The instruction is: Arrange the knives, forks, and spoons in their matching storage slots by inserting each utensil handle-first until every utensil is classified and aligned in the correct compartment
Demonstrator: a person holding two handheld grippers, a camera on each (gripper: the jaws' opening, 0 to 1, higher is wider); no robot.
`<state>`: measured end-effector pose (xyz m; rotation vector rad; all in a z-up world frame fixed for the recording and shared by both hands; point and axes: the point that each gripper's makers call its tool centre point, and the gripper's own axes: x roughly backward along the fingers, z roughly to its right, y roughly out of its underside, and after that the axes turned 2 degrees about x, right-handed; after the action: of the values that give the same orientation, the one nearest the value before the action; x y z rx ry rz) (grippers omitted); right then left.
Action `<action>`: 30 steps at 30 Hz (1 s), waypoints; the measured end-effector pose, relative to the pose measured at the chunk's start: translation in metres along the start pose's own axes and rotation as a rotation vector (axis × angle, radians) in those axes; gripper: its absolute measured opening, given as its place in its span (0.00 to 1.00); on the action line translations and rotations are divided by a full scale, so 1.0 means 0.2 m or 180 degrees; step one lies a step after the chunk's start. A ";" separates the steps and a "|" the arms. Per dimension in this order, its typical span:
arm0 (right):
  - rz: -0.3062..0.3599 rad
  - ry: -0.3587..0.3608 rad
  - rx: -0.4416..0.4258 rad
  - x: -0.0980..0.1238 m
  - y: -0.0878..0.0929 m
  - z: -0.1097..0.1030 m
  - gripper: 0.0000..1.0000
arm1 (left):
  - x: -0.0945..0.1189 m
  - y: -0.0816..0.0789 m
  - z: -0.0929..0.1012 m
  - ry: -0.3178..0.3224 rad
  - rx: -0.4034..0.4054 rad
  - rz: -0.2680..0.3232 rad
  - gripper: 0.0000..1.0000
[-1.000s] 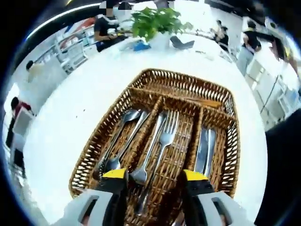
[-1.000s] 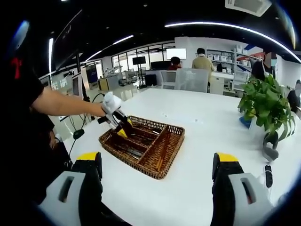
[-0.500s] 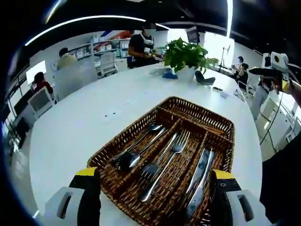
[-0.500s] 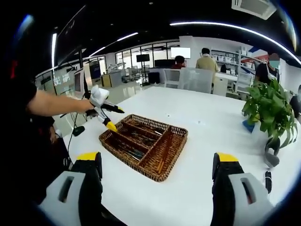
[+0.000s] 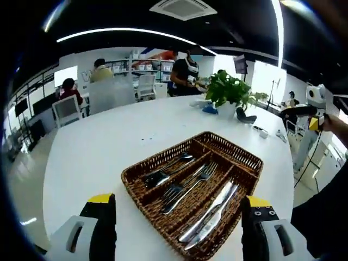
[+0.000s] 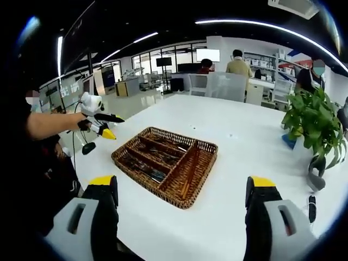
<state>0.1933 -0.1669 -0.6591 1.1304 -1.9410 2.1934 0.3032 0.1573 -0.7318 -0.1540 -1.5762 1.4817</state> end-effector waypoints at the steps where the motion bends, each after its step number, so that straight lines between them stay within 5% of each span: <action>1: -0.0003 0.0002 -0.0003 0.00 0.00 0.00 0.99 | 0.02 0.02 0.00 -0.0001 -0.0016 -0.0014 1.00; 5: 0.0000 0.0022 -0.0028 -0.02 0.00 0.01 0.99 | 0.11 0.01 0.03 -0.0105 -0.0017 0.0063 1.00; 9: -0.0011 0.0012 0.0032 -0.03 -0.01 -0.01 0.99 | 0.24 -0.09 0.12 -0.0221 -0.0039 0.0360 1.00; 14: -0.0033 0.0014 0.0034 -0.04 0.01 0.00 0.99 | 0.34 -0.16 0.15 -0.0265 0.0066 0.0475 1.00; 21: -0.0057 0.0016 0.0066 -0.04 0.02 -0.01 0.99 | 0.43 -0.15 0.20 -0.0353 -0.0060 0.0391 1.00; 30: -0.0066 0.0030 0.0073 -0.05 0.01 0.01 0.99 | 0.47 -0.10 0.24 -0.0390 0.0075 0.0362 1.00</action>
<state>0.1999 -0.1645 -0.6658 1.1355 -1.8967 2.2120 0.2282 0.1788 -0.6578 -0.1437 -1.6702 1.6239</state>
